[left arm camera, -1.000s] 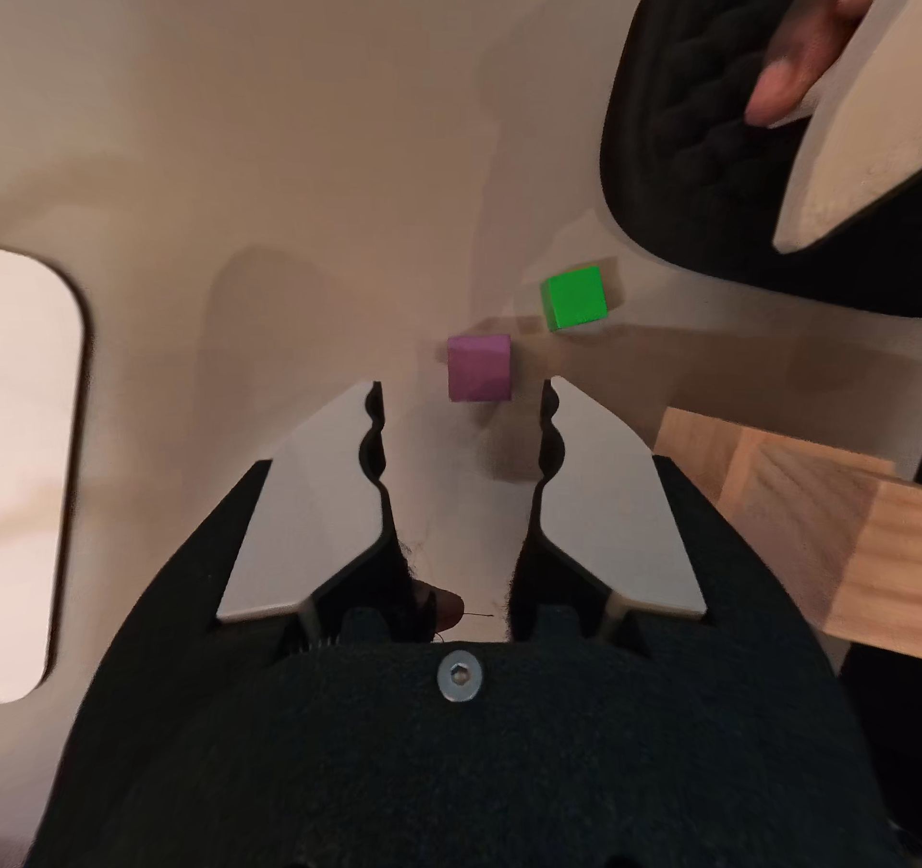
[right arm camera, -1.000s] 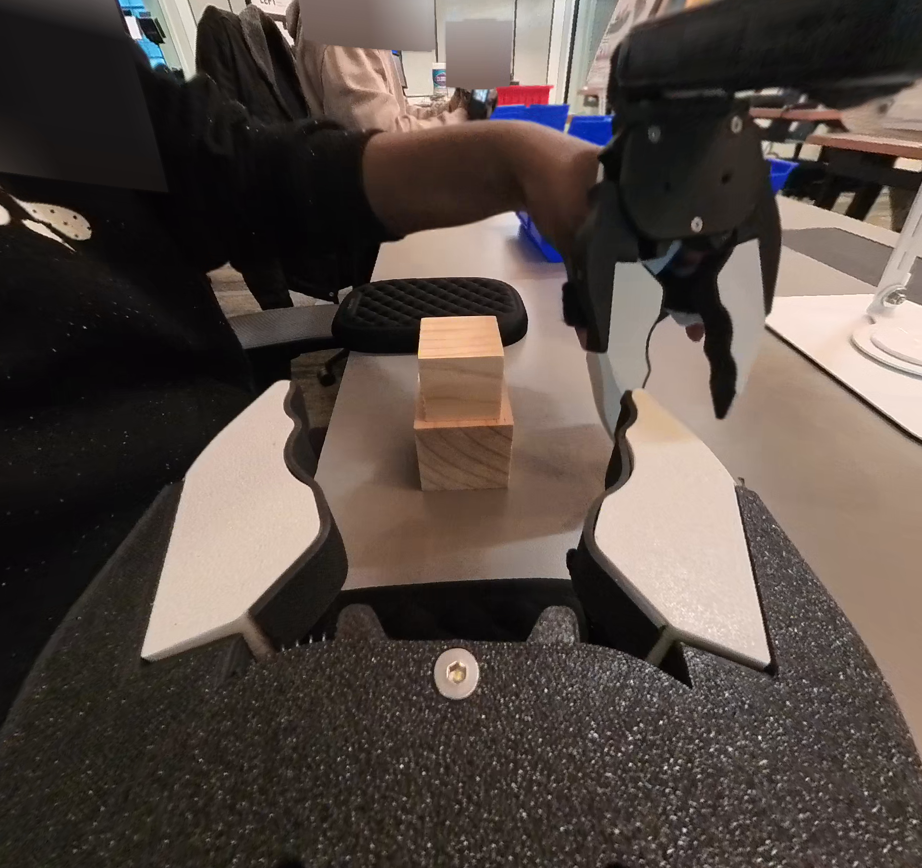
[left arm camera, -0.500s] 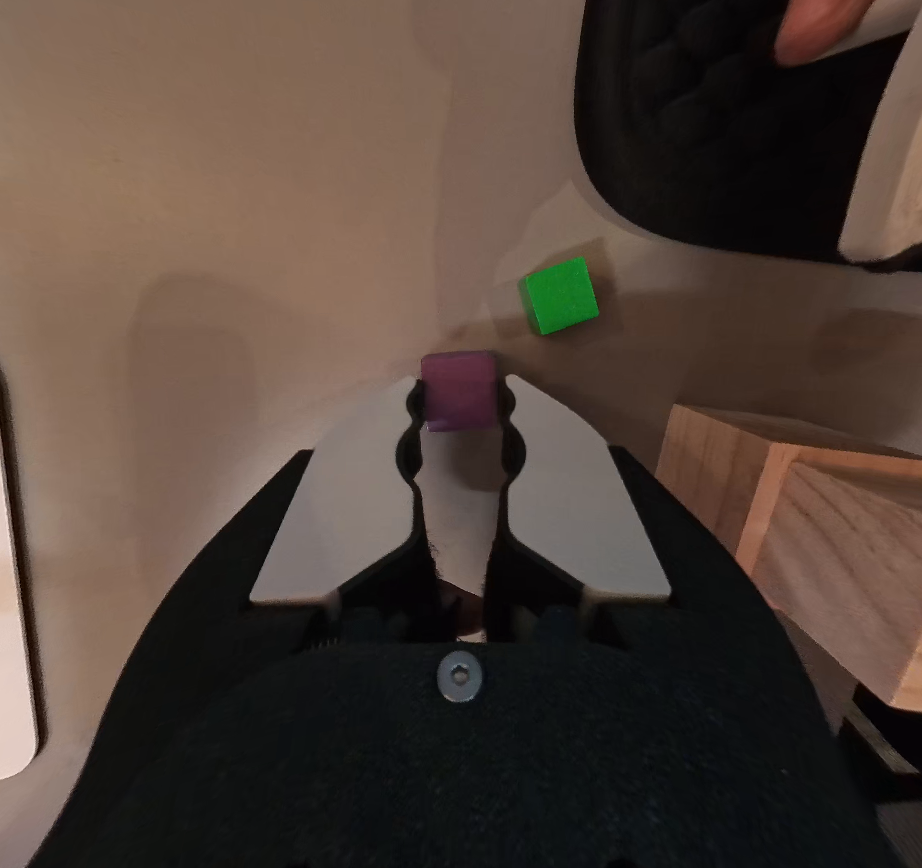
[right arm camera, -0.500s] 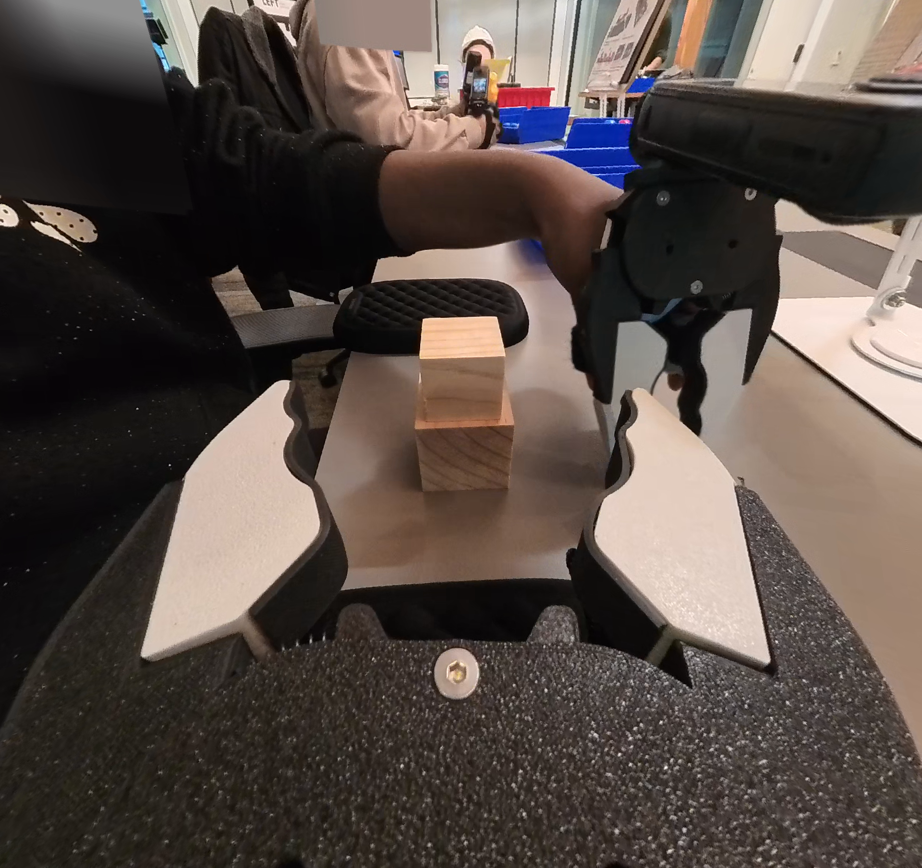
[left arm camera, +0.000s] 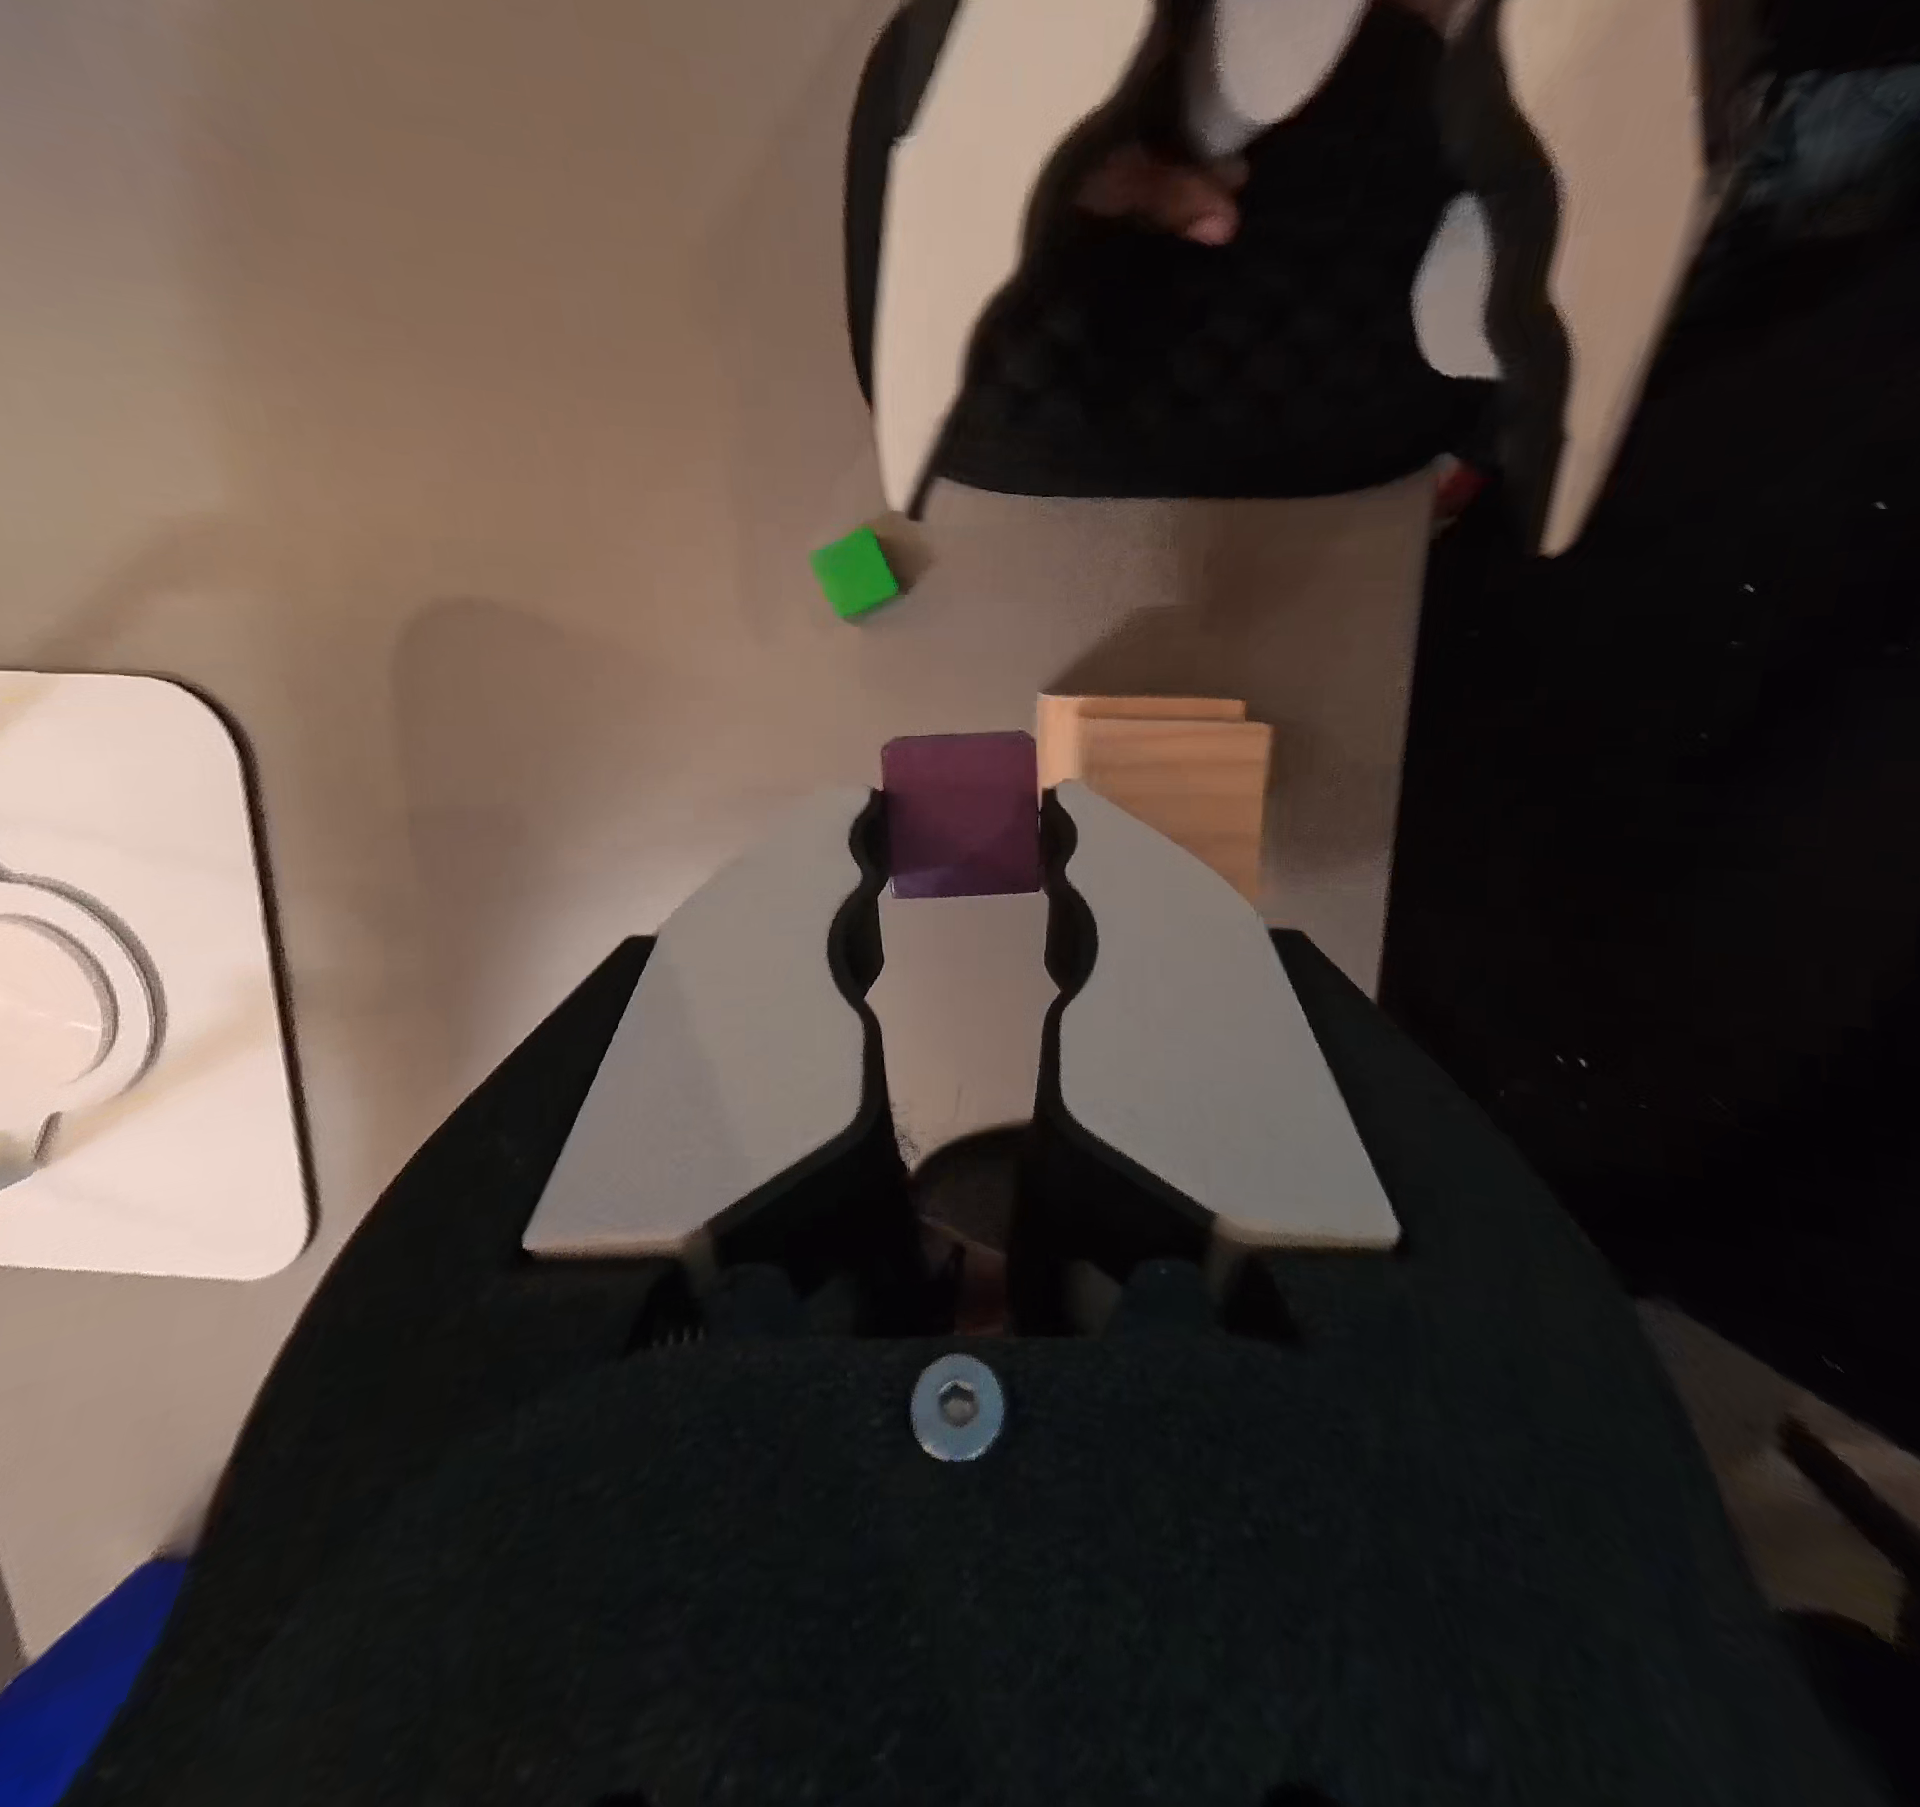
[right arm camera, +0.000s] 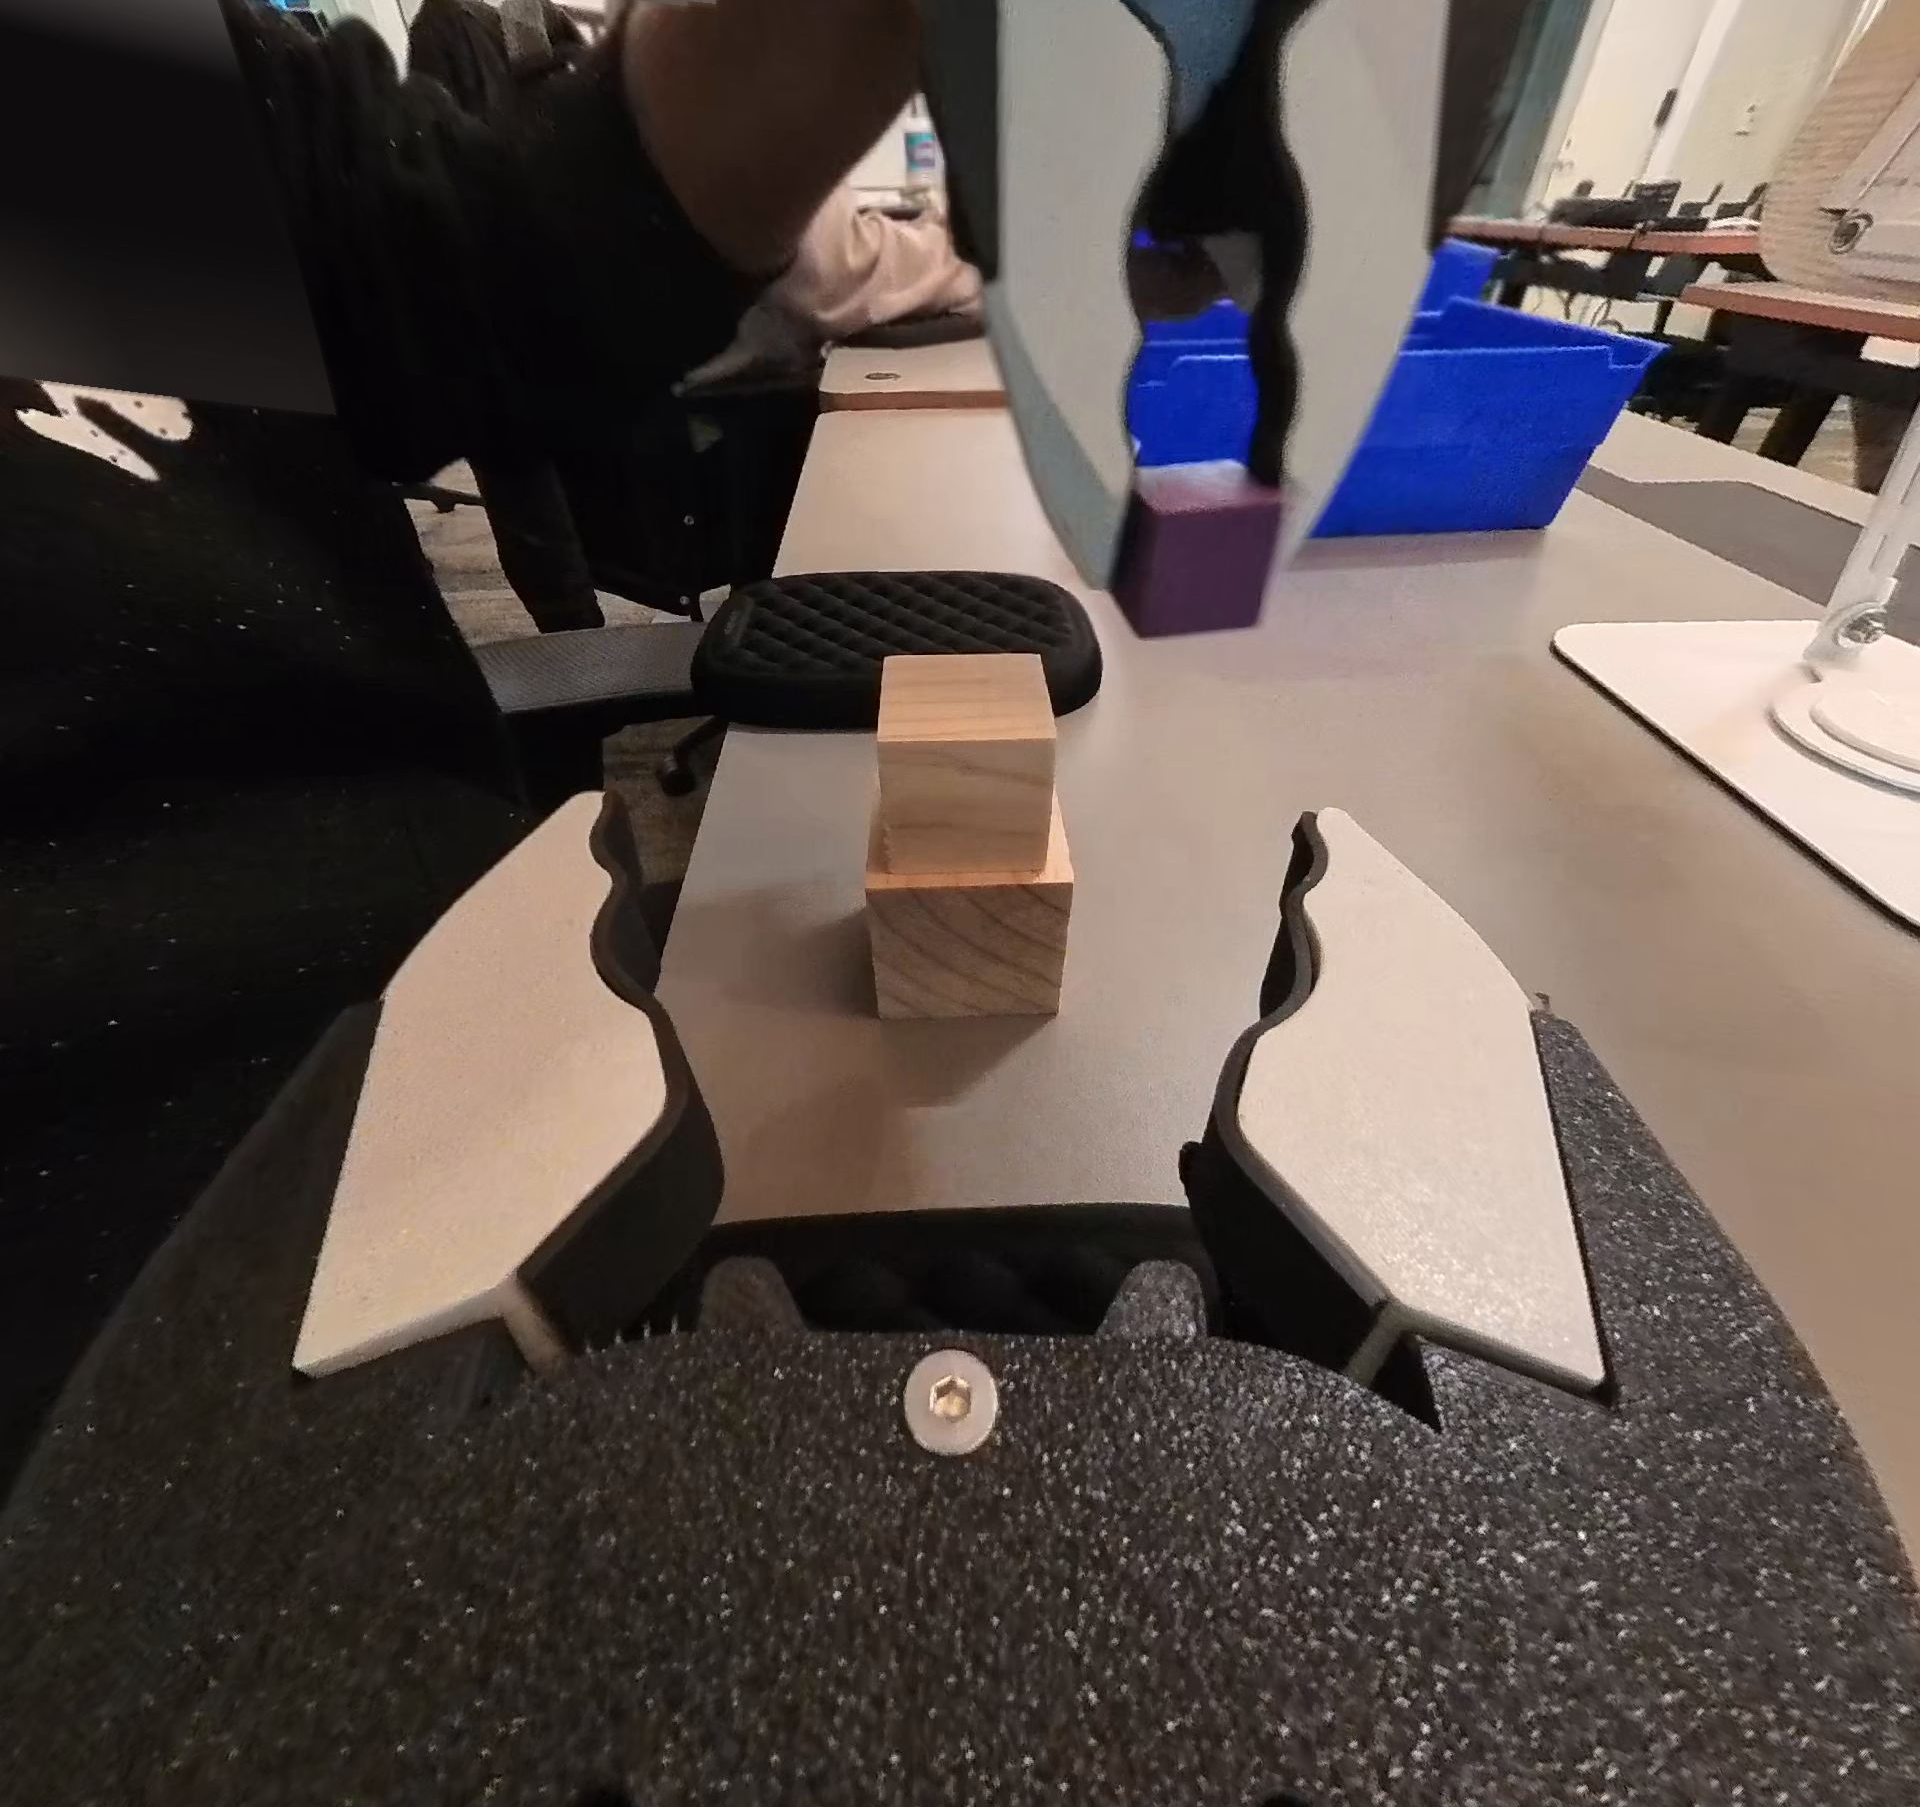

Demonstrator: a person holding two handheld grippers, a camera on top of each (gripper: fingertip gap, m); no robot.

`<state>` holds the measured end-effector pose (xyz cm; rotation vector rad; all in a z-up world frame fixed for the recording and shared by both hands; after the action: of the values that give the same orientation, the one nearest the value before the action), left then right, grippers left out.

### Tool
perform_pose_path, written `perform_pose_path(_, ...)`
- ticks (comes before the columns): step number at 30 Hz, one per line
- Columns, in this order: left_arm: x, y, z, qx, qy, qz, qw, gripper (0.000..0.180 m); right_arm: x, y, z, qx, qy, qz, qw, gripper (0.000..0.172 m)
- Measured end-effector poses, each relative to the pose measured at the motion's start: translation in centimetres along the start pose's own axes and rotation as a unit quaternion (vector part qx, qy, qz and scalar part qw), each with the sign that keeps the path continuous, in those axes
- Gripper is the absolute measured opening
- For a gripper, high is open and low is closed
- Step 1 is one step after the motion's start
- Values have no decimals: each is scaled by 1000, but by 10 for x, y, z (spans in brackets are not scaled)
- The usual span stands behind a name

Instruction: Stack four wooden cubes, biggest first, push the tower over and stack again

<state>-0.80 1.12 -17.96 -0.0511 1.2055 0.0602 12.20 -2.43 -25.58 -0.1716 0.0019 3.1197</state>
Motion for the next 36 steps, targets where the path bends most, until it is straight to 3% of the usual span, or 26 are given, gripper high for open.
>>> perform_pose_path(8, 3, -36, 1, 27, 39, -14, 999, 27, 0, 0, 0, 1, 0, 1, 1000, 115)
perform_pose_path(23, 17, -39, -7, 10, 44, -32, 998, 27, 0, 0, 0, 0, -1, 2, 1000, 115)
perform_pose_path(28, 16, -39, -8, 4, 39, -44, 998, 47, 0, 0, 0, -1, -1, 3, 1000, 115)
perform_pose_path(31, 7, -38, -2, 0, -5, -53, 999, 55, -1, 0, 0, 0, -4, 3, 1000, 115)
perform_pose_path(36, 5, 6, 9, -66, -161, -18, 985, 54, -2, 0, 1, 0, -13, -4, 1000, 115)
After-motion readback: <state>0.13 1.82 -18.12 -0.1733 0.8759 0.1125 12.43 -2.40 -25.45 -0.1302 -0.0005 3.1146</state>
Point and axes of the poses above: each gripper's, where its closed fingertips meet, x out along the fingers, z out of its top, y = z × x across the jaws, the point moved 7 cm from there along -x, back along the fingers, and after that the axes turned 3 degrees about -z, right-handed, at the moved point
